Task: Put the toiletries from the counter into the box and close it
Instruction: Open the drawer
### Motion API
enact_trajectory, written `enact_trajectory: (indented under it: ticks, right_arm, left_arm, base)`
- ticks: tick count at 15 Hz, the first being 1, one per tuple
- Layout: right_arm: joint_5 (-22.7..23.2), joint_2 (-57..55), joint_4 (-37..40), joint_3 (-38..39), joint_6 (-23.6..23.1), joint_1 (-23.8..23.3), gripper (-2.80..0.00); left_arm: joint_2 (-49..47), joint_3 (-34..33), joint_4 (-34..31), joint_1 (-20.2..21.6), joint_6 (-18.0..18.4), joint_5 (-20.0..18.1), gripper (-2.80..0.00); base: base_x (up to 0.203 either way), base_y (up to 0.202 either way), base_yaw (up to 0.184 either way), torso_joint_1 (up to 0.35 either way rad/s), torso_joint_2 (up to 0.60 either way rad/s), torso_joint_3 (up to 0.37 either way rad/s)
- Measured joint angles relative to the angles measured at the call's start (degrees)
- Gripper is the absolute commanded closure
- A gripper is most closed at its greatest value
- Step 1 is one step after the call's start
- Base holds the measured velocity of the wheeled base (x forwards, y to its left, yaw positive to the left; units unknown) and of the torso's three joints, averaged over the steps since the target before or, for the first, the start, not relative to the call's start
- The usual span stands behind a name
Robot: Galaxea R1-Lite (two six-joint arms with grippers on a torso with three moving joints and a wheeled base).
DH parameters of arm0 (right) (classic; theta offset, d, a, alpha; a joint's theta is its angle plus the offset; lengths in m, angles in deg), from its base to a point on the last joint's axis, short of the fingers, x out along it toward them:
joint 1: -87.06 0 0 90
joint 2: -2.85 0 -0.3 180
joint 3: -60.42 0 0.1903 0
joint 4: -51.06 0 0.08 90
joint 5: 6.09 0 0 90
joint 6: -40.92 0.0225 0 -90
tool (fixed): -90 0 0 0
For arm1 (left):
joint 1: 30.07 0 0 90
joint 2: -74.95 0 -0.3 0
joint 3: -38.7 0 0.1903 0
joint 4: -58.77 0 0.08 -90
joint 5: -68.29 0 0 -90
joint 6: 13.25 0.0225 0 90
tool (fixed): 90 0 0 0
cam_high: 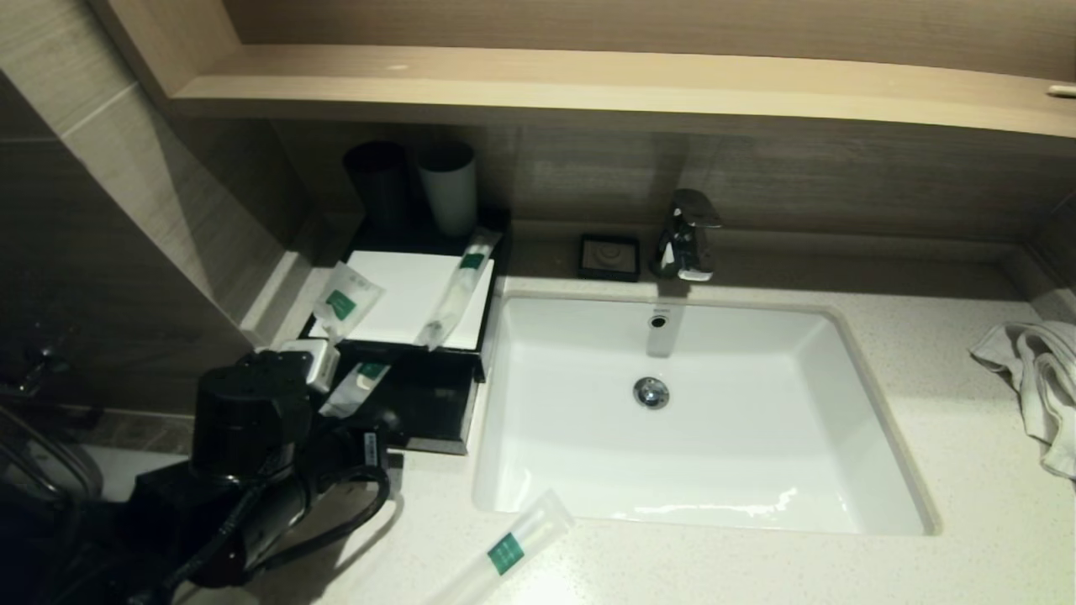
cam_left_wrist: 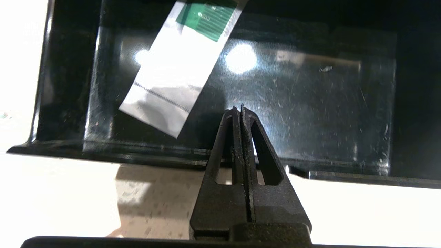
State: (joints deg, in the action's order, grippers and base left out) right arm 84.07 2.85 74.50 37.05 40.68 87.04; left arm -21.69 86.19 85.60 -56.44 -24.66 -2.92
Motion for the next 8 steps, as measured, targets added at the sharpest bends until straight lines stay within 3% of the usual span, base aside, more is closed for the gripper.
enact_trajectory:
  ticks: [8]
  right_arm:
    - [0.0, 0.0, 0.0, 0.0, 0.0, 0.0, 0.0]
  left_arm:
    - [2.1, -3.5, 0.2, -0.3, 0.0, 0.0, 0.0]
  base:
    - [0.0, 0.0, 0.0, 0.0, 0.0, 0.0]
